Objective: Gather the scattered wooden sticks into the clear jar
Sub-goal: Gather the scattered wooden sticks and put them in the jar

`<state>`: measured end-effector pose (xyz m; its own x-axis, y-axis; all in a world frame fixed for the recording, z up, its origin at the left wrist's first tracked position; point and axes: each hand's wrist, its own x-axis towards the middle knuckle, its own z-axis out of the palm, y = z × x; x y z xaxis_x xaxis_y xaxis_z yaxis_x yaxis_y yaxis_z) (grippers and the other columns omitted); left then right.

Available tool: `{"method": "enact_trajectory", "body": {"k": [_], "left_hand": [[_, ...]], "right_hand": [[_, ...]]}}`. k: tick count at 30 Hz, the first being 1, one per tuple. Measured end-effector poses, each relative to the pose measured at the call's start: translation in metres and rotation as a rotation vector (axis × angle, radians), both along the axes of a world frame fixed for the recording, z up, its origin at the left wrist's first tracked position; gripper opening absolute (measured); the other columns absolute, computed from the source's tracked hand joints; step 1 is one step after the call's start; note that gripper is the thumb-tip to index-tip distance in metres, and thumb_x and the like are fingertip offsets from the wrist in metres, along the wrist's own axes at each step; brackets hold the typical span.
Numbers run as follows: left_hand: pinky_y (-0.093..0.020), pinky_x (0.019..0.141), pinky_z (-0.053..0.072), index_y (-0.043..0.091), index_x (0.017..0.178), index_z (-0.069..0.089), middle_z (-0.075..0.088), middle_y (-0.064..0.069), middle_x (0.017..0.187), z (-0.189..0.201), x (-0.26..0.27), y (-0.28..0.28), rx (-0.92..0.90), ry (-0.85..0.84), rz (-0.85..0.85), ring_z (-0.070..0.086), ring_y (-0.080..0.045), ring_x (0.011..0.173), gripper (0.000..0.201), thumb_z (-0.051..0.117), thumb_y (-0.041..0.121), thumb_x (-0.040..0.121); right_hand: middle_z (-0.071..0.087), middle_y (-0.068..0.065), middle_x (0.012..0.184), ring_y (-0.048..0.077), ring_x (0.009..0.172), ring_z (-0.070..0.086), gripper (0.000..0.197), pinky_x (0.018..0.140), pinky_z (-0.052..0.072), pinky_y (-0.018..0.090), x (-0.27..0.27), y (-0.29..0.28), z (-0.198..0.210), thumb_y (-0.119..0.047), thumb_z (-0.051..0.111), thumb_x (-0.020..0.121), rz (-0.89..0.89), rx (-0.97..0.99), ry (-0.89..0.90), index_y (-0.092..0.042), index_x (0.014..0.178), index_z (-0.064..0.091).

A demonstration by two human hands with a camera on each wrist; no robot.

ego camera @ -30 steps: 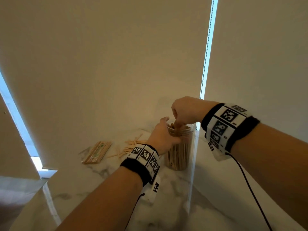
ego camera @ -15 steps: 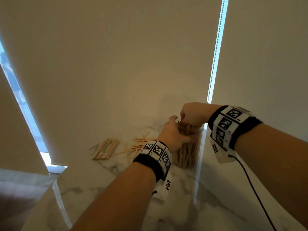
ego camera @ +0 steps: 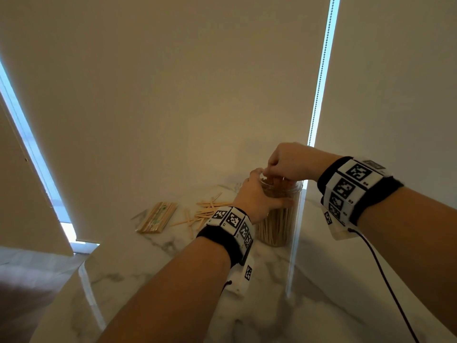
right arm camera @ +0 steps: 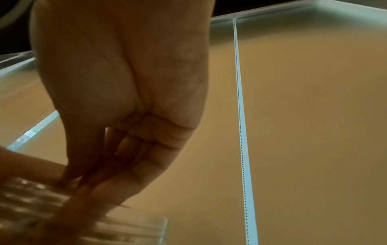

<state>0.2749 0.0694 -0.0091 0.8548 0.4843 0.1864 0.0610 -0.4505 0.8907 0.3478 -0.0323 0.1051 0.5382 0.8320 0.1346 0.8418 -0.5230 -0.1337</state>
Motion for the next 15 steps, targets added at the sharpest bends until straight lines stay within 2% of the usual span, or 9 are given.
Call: {"method": "enact_trajectory", "body": {"k": [1,3,4,5,6,8,10,12,15], "left_hand": [[-0.044,0.107,0.051,0.031,0.157,0.023,0.059,-0.001,0.139,0.002,-0.003,0.001,0.004,0.006,-0.005,0.060,-0.019,0.125,0.135,0.093,0.059,0.044],[-0.040,0.115,0.041,0.027,0.163,0.000,0.051,-0.003,0.151,0.010,-0.013,0.006,0.015,0.096,-0.063,0.049,-0.021,0.138,0.142,0.096,0.047,0.060],[-0.038,0.117,0.037,0.024,0.163,-0.008,0.045,-0.006,0.156,0.016,-0.020,0.013,0.040,0.171,-0.095,0.043,-0.023,0.143,0.142,0.094,0.044,0.066],[-0.035,0.115,0.036,0.021,0.163,-0.006,0.041,-0.008,0.159,0.022,-0.028,0.023,0.086,0.250,-0.107,0.040,-0.024,0.145,0.137,0.091,0.045,0.070],[-0.033,0.111,0.037,0.017,0.164,0.003,0.041,-0.009,0.159,0.027,-0.035,0.036,0.144,0.325,-0.089,0.042,-0.024,0.144,0.128,0.088,0.047,0.073],[-0.030,0.104,0.041,0.011,0.157,0.035,0.053,-0.009,0.150,0.032,-0.048,0.067,0.300,0.441,0.006,0.053,-0.023,0.133,0.096,0.082,0.047,0.081],[-0.028,0.097,0.043,0.010,0.141,0.058,0.063,-0.008,0.138,0.028,-0.056,0.098,0.428,0.521,0.113,0.060,-0.022,0.122,0.064,0.075,0.045,0.090],[-0.029,0.091,0.045,0.008,0.129,0.069,0.068,-0.008,0.130,0.019,-0.059,0.119,0.470,0.573,0.149,0.063,-0.024,0.116,0.047,0.067,0.042,0.096],[-0.035,0.094,0.052,0.004,0.121,0.073,0.071,-0.013,0.125,0.003,-0.050,0.137,0.485,0.615,0.136,0.065,-0.028,0.113,0.044,0.058,0.041,0.102]], "right_hand": [[0.071,-0.005,0.071,0.009,0.066,0.064,0.029,0.063,0.050,0.024,-0.004,0.000,0.000,-0.039,0.058,0.094,-0.009,0.035,-0.014,-0.020,0.077,0.073],[0.071,-0.004,0.071,0.013,0.069,0.067,0.028,0.069,0.056,0.029,-0.015,-0.002,0.001,-0.033,0.055,0.095,-0.014,0.157,-0.030,-0.018,0.080,0.073],[0.071,-0.003,0.071,0.014,0.069,0.067,0.028,0.066,0.055,0.029,-0.022,-0.002,0.001,-0.030,0.054,0.095,-0.010,0.222,-0.045,-0.017,0.079,0.073],[0.070,-0.001,0.070,0.015,0.068,0.066,0.028,0.061,0.053,0.026,-0.031,-0.002,-0.001,-0.028,0.053,0.094,-0.004,0.274,-0.050,-0.016,0.077,0.071],[0.069,0.000,0.071,0.015,0.067,0.064,0.028,0.058,0.049,0.025,-0.040,-0.001,-0.003,-0.027,0.052,0.093,0.002,0.304,-0.034,-0.014,0.076,0.070],[0.068,0.004,0.076,0.019,0.070,0.064,0.027,0.060,0.050,0.027,-0.056,0.010,-0.012,-0.023,0.050,0.093,0.021,0.262,0.017,-0.008,0.080,0.068],[0.066,0.008,0.084,0.024,0.074,0.061,0.022,0.065,0.050,0.031,-0.069,0.029,-0.028,-0.017,0.047,0.094,0.039,0.076,0.030,-0.006,0.084,0.062],[0.059,0.006,0.080,0.023,0.073,0.056,0.019,0.064,0.045,0.031,-0.081,0.051,-0.047,-0.012,0.045,0.097,0.077,-0.141,0.008,-0.007,0.084,0.058],[0.048,0.004,0.074,0.020,0.069,0.050,0.022,0.069,0.043,0.031,-0.080,0.087,-0.081,-0.011,0.041,0.100,0.038,-0.324,0.066,-0.007,0.087,0.059]]}}
